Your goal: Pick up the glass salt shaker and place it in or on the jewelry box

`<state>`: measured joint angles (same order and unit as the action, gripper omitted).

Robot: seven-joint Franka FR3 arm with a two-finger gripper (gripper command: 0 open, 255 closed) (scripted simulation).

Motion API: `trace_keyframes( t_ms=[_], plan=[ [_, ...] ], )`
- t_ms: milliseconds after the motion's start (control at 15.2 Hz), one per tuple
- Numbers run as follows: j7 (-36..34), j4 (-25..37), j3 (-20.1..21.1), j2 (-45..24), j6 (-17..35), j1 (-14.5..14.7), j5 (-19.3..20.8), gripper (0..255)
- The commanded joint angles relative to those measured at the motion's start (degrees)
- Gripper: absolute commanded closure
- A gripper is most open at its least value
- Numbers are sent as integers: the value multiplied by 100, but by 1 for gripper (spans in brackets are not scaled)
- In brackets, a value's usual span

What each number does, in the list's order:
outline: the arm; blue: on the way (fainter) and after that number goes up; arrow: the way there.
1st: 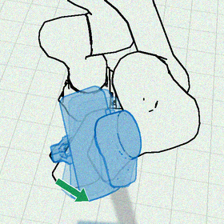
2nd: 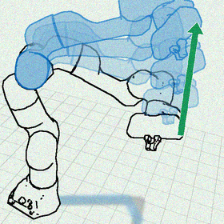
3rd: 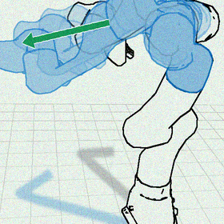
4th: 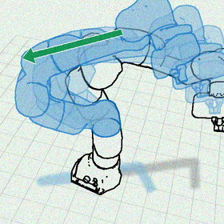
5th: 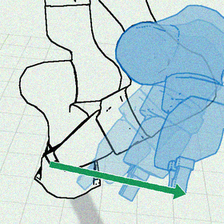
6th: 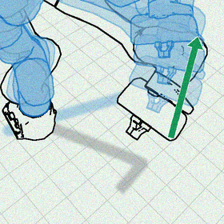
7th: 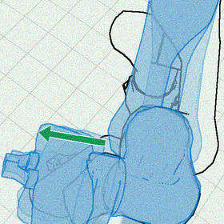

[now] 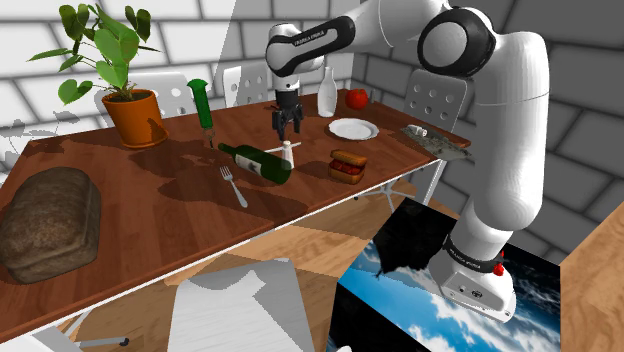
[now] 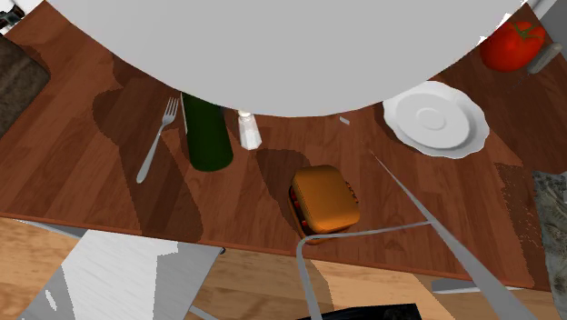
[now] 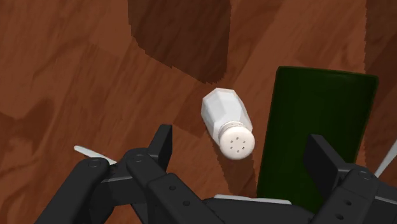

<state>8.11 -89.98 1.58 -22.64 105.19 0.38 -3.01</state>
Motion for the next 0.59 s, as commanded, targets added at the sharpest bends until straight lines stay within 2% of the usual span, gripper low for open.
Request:
trace_keyframes(
  t_ms=[0,396,528],
  plan=[
    [4,134,5,-166,20,9,5,0],
    [11,-278,11,-233,499,23,-1,0],
    [11,-278,11,-233,499,23,-1,0]
  ],
)
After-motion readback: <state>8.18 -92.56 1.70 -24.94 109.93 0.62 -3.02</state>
